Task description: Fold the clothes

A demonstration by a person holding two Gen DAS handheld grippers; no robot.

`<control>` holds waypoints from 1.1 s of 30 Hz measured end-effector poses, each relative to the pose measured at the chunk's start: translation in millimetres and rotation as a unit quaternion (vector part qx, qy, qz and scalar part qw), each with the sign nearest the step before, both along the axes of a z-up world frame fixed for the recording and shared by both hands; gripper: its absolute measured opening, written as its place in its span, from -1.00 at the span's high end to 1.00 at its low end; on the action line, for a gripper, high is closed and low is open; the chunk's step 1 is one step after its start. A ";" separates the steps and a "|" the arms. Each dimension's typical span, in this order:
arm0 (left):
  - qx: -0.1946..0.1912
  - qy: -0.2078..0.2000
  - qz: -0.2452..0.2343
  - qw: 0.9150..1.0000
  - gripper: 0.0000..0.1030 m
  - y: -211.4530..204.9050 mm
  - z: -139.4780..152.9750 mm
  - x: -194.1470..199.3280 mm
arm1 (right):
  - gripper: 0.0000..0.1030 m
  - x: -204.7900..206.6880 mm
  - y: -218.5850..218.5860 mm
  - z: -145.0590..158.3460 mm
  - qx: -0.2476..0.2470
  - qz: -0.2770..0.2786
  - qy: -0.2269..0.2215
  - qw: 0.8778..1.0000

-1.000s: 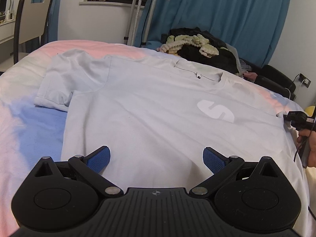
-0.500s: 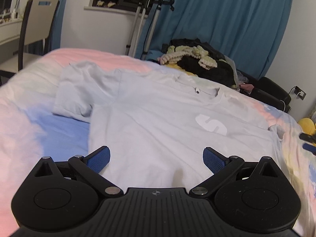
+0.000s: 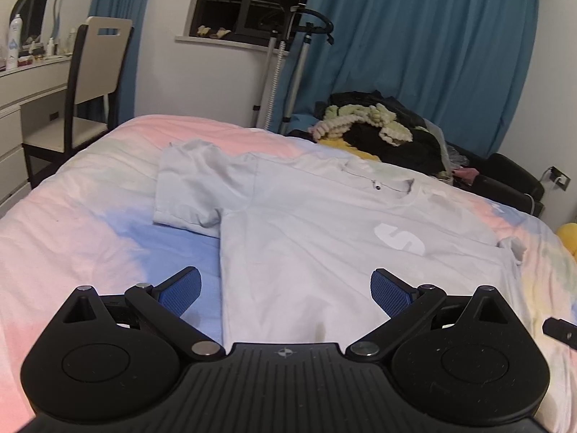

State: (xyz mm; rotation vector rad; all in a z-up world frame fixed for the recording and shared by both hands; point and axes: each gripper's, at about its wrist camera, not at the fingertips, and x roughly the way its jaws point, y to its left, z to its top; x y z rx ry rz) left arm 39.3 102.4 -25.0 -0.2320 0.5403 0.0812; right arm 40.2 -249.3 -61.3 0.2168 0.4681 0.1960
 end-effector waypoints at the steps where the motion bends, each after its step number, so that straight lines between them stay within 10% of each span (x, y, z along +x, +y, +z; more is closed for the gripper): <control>1: 0.001 0.002 0.003 1.000 -0.96 -0.3 -0.8 0.9 | -0.09 0.8 3.9 -2.8 -0.008 0.006 -0.002 1.000; 12: 0.021 0.009 0.000 1.000 -0.96 -10.4 -8.9 6.3 | -0.24 37.5 36.5 -67.2 -0.075 0.044 0.046 0.995; 20: 0.029 0.014 -0.021 0.999 -0.96 -19.3 -13.1 6.6 | -1.00 36.6 57.9 -90.7 -0.124 0.070 0.029 0.989; 33: 0.022 0.015 -0.024 0.999 -0.96 -18.0 -14.4 7.0 | -1.00 34.0 60.7 -101.7 -0.134 0.059 0.027 0.989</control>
